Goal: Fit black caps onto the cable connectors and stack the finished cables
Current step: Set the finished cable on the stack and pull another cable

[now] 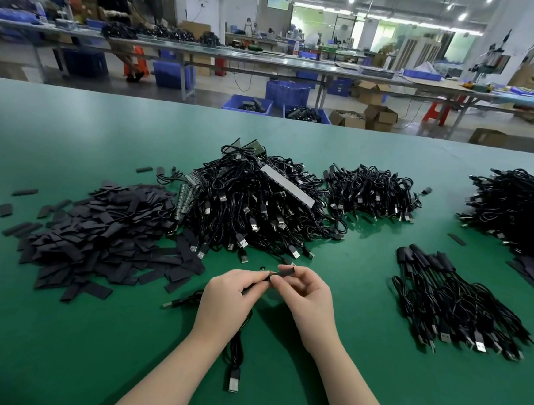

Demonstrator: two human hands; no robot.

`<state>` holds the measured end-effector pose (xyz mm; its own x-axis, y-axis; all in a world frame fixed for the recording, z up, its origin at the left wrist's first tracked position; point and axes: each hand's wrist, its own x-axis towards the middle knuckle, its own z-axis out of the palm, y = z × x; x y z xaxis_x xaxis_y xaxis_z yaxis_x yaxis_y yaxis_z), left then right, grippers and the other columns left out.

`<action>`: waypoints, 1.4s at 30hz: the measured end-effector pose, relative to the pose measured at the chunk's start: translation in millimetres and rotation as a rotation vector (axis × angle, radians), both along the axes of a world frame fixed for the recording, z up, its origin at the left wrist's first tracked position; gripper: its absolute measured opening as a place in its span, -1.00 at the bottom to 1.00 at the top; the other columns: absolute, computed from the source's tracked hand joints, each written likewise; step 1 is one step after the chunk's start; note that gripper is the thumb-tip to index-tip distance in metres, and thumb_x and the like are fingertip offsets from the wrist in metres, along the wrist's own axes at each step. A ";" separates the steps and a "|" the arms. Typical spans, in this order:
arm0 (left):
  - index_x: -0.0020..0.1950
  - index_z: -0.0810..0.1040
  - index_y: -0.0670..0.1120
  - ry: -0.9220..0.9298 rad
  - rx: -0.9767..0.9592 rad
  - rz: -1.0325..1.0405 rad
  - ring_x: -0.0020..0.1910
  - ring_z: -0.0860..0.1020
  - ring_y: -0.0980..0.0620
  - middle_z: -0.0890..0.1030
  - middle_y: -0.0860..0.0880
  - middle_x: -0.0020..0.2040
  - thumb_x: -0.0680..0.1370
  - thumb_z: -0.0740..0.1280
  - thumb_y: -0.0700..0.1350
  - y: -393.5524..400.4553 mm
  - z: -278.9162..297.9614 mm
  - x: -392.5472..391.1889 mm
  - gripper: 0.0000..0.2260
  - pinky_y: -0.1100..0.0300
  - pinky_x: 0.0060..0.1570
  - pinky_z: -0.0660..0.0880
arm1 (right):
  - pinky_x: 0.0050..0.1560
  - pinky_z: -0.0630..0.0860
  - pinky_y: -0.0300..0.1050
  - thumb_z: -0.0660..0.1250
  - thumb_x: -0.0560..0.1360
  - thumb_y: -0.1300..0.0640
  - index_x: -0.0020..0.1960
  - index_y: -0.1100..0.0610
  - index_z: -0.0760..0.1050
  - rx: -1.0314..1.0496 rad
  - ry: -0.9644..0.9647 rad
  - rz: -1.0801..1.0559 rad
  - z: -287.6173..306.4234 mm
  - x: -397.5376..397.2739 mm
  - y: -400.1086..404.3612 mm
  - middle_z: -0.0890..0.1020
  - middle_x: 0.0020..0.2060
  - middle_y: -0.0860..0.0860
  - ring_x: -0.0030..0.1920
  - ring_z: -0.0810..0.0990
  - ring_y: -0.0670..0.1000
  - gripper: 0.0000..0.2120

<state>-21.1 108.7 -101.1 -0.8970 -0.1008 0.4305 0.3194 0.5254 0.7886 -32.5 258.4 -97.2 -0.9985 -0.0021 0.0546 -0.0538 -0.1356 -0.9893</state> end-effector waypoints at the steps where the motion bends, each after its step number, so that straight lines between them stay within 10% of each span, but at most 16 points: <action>1: 0.06 0.72 0.01 -0.005 0.000 0.000 -0.02 0.57 0.35 0.68 0.15 -0.08 0.48 0.49 -0.17 -0.4 0.2 0.4 -0.82 0.47 -0.05 0.46 | -0.06 0.50 -0.39 0.51 0.46 0.25 -0.03 0.08 0.63 0.003 0.002 0.006 0.1 0.0 -0.1 0.70 -0.30 0.01 -0.14 0.68 -0.11 -0.86; 15: 0.10 0.70 0.01 -0.009 -0.077 0.015 -0.05 0.58 0.24 0.70 0.09 -0.06 0.51 0.45 -0.13 2.0 4.5 3.8 -0.81 0.42 -0.07 0.48 | -0.03 0.56 -0.32 0.47 0.50 0.17 0.20 -0.31 0.53 0.168 0.141 -0.075 -0.9 9.9 -4.4 0.74 -0.14 -0.09 -0.08 0.70 -0.09 -0.56; 27: 0.10 0.70 0.02 -0.013 -0.067 0.031 -0.02 0.58 0.26 0.70 0.12 -0.02 0.51 0.45 -0.16 -2.9 3.1 3.5 -0.81 0.46 -0.03 0.45 | -0.08 0.52 -0.36 0.45 0.52 0.14 0.37 -0.17 0.47 0.260 0.107 -0.007 1.0 13.3 -4.9 0.73 -0.13 -0.14 -0.16 0.64 -0.18 -0.52; 36: 0.12 0.67 0.09 -0.046 -0.090 0.059 0.01 0.54 0.31 0.67 0.19 0.02 0.52 0.41 -0.12 -2.8 2.7 5.3 -0.79 0.50 -0.04 0.43 | 0.02 0.54 -0.25 0.37 0.53 -0.11 0.47 -0.33 0.19 0.552 0.123 0.063 -3.4 16.4 -11.8 0.60 -0.04 -0.50 -0.03 0.60 -0.28 -0.41; 39: 0.08 0.69 0.04 0.021 -0.098 0.031 0.07 0.53 0.32 0.66 0.19 0.01 0.47 0.42 -0.26 -2.4 3.5 5.5 -0.73 0.48 0.06 0.41 | -0.03 0.54 -0.22 0.37 0.55 -0.08 -0.01 -0.19 0.66 0.535 0.125 0.012 0.7 16.1 -11.1 0.68 -0.17 -0.32 -0.09 0.63 -0.24 -0.91; 42: 0.04 0.71 0.00 0.111 -0.119 -0.017 0.05 0.55 0.27 0.65 0.17 -0.02 0.42 0.45 -0.29 -2.0 4.2 5.2 -0.73 0.37 0.07 0.46 | -0.33 0.36 -0.17 0.40 0.55 -0.02 -0.24 -0.03 0.66 0.407 0.100 0.007 0.9 16.2 -6.3 0.57 -0.43 -0.14 -0.39 0.45 -0.07 -0.79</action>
<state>-15.9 106.6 -97.0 -0.8442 -0.0283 0.5353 0.4112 0.6065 0.6805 -16.3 252.1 -96.3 -0.9882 -0.0508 0.1448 -0.1531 0.2645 -0.9522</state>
